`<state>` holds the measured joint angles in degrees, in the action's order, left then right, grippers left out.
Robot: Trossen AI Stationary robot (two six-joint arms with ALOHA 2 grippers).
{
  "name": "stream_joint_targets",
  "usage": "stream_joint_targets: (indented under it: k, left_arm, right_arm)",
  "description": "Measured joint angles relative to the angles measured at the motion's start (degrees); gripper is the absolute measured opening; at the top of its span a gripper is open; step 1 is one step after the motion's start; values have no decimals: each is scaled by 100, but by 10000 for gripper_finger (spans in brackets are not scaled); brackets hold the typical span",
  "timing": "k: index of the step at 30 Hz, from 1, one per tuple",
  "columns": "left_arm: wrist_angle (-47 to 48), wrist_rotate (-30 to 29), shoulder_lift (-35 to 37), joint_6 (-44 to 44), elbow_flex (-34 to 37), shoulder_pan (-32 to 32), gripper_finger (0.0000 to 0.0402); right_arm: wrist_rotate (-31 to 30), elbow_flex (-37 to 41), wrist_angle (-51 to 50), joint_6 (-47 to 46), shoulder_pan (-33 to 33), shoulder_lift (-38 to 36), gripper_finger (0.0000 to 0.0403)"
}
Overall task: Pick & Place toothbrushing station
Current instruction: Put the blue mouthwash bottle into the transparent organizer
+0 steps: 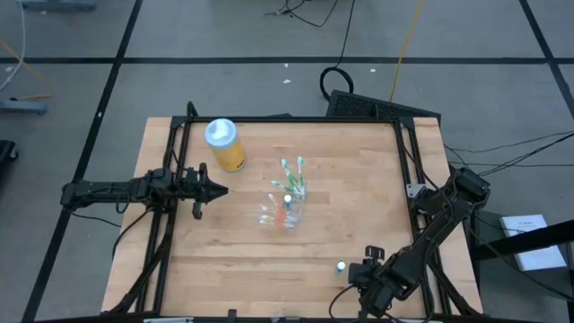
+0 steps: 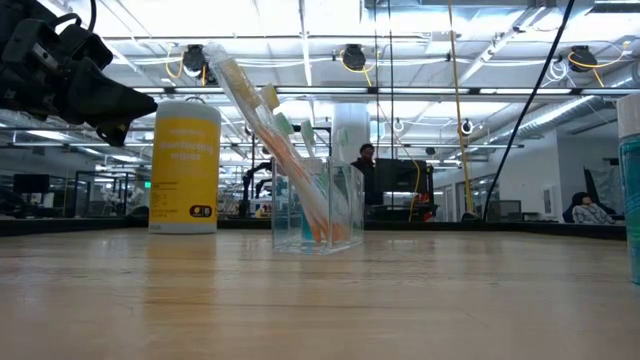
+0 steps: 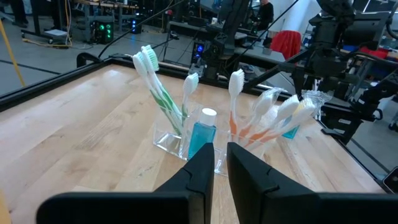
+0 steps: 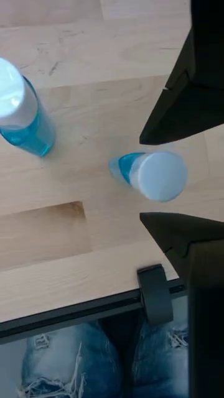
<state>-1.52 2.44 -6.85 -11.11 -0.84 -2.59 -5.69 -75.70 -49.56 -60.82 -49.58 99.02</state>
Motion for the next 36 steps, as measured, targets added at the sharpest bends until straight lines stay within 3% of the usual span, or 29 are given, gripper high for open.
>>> stream_joint_targets:
  k: [17, 30, 36]
  left_arm:
    - [0, 1, 0, -1, 1, -2, 49]
    - [0, 2, 0, 0, 0, 0, 49]
    - [2, 2, 0, 0, 0, -2, 49]
  right_arm:
    - [0, 0, 0, 11, 9, -6, 99]
    - [4, 0, 80, 16, 9, -599, 96]
    - [-274, 0, 610, 662, 6, -1159, 96]
